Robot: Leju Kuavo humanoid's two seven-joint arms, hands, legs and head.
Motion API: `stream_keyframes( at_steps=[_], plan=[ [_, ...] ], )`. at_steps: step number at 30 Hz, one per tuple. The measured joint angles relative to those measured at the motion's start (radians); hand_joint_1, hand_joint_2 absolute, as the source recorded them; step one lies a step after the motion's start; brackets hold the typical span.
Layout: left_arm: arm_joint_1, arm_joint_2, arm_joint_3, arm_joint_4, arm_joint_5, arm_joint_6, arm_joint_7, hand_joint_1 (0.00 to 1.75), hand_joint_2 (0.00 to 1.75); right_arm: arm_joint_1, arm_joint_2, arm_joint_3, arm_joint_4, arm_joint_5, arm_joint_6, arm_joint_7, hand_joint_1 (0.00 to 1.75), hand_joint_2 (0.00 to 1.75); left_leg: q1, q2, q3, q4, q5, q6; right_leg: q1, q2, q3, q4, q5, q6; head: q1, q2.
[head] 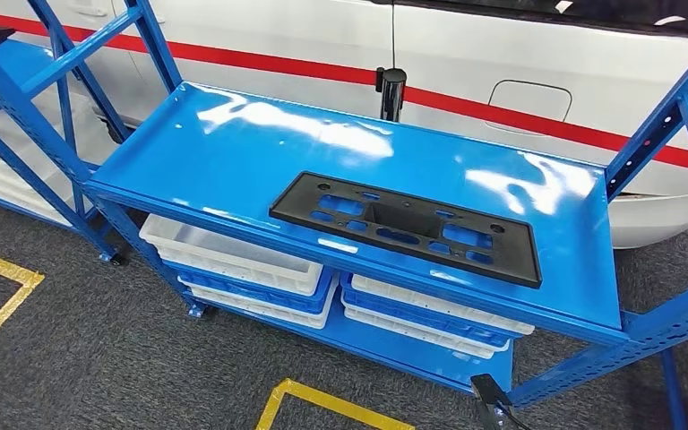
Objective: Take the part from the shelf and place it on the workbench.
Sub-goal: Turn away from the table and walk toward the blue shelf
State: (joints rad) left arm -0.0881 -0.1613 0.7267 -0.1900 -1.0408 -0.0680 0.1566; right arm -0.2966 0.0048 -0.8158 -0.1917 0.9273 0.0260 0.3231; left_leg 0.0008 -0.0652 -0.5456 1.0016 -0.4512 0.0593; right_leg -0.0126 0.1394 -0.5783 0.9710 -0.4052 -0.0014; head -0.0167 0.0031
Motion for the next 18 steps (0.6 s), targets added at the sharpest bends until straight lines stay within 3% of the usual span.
stream_keyframes(
  at_steps=[1, 2, 3, 5, 6, 8, 9, 10, 12, 14, 16, 17, 18],
  plan=[
    [-0.001, -0.001, 0.000, 0.000, -0.002, 0.000, 0.001, 0.00, 0.00, 0.003, -0.001, 0.000, 0.000, 0.002, 0.001, 0.006, 0.00, 0.00, 0.003, 0.013, 0.005, -0.013, 0.006, 0.003, 0.001, 0.004, -0.004, 0.000, 0.003, 0.004, -0.001, 0.000],
    [-0.002, -0.002, 0.000, 0.000, -0.003, 0.000, 0.002, 0.00, 0.00, 0.005, -0.002, -0.001, 0.000, 0.004, 0.001, 0.011, 0.00, 0.00, 0.004, 0.025, 0.011, -0.027, 0.015, 0.004, 0.004, -0.007, -0.011, 0.005, 0.001, 0.007, -0.001, 0.000],
    [-0.002, -0.003, 0.000, 0.000, -0.005, 0.000, 0.002, 0.00, 0.00, 0.006, -0.003, -0.001, 0.000, 0.005, 0.000, 0.016, 0.00, 0.00, 0.006, 0.039, 0.017, -0.043, 0.024, 0.006, 0.007, -0.033, -0.027, 0.028, -0.011, 0.006, 0.002, 0.000],
    [-0.001, -0.005, 0.000, 0.000, -0.007, 0.001, 0.003, 0.00, 0.00, 0.004, -0.005, -0.004, 0.000, 0.005, -0.004, 0.021, 0.00, 0.00, 0.005, 0.067, 0.019, -0.060, 0.036, 0.007, 0.007, -0.096, -0.083, 0.133, -0.063, 0.000, 0.008, 0.000],
    [0.001, -0.006, 0.000, 0.000, -0.007, 0.002, 0.003, 0.00, 0.00, 0.003, -0.007, -0.006, 0.000, 0.005, -0.005, 0.022, 0.00, 0.00, 0.004, 0.083, 0.016, -0.061, 0.038, 0.008, 0.003, -0.115, -0.117, 0.203, -0.093, 0.000, 0.010, 0.000],
    [0.002, -0.007, 0.000, 0.000, -0.008, 0.002, 0.004, 0.00, 0.00, 0.007, -0.010, -0.009, 0.000, 0.005, -0.006, 0.022, 0.00, 0.00, 0.006, 0.113, 0.012, -0.060, 0.038, 0.002, -0.011, -0.128, -0.150, 0.279, -0.116, 0.016, 0.010, 0.000],
    [0.002, -0.008, 0.000, 0.000, -0.008, 0.002, 0.004, 0.00, 0.00, 0.010, -0.010, -0.010, 0.000, 0.005, -0.006, 0.022, 0.00, 0.00, 0.009, 0.128, 0.011, -0.059, 0.037, -0.003, -0.019, -0.135, -0.137, 0.261, -0.106, 0.031, 0.010, 0.000],
    [0.002, -0.009, 0.000, 0.000, -0.008, 0.002, 0.004, 0.00, 0.00, 0.012, -0.011, -0.010, 0.000, 0.005, -0.006, 0.021, 0.00, 0.00, 0.013, 0.141, 0.010, -0.055, 0.035, -0.012, -0.027, -0.147, -0.103, 0.204, -0.085, 0.048, 0.010, 0.000],
    [0.002, -0.008, 0.001, 0.000, -0.008, 0.003, 0.002, 0.00, 0.00, 0.010, -0.008, -0.010, 0.000, 0.006, -0.006, 0.017, 0.00, 0.00, 0.016, 0.165, 0.005, -0.036, 0.024, -0.034, -0.037, -0.197, -0.024, 0.071, -0.049, 0.072, 0.013, 0.000],
    [0.001, -0.006, 0.001, -0.001, -0.008, 0.005, -0.002, 0.00, 0.00, 0.005, -0.006, -0.010, -0.001, 0.006, -0.004, 0.011, 0.00, 0.00, 0.016, 0.188, 0.003, -0.017, 0.006, -0.055, -0.035, -0.218, 0.004, 0.022, -0.040, 0.062, 0.013, 0.000],
    [-0.001, -0.007, 0.001, -0.002, -0.009, 0.008, -0.005, 0.00, 0.00, 0.005, -0.007, -0.011, -0.002, 0.006, -0.004, 0.008, 0.00, 0.00, 0.021, 0.208, 0.008, -0.010, -0.005, -0.069, -0.030, -0.191, -0.003, 0.029, -0.040, 0.037, 0.010, 0.000],
    [-0.002, -0.007, 0.001, -0.002, -0.010, 0.010, -0.006, 0.00, 0.00, 0.007, -0.008, -0.011, -0.002, 0.007, -0.004, 0.008, 0.00, 0.00, 0.026, 0.197, 0.009, -0.004, -0.014, -0.075, -0.030, -0.178, -0.005, 0.030, -0.038, 0.028, 0.010, 0.000],
    [-0.002, -0.007, 0.001, -0.002, -0.010, 0.012, -0.007, 0.00, 0.00, 0.008, -0.008, -0.012, -0.002, 0.008, -0.004, 0.007, 0.00, 0.44, 0.030, 0.171, 0.004, 0.015, -0.035, -0.080, -0.031, -0.165, -0.007, 0.030, -0.036, 0.020, 0.009, 0.000]
  ],
)
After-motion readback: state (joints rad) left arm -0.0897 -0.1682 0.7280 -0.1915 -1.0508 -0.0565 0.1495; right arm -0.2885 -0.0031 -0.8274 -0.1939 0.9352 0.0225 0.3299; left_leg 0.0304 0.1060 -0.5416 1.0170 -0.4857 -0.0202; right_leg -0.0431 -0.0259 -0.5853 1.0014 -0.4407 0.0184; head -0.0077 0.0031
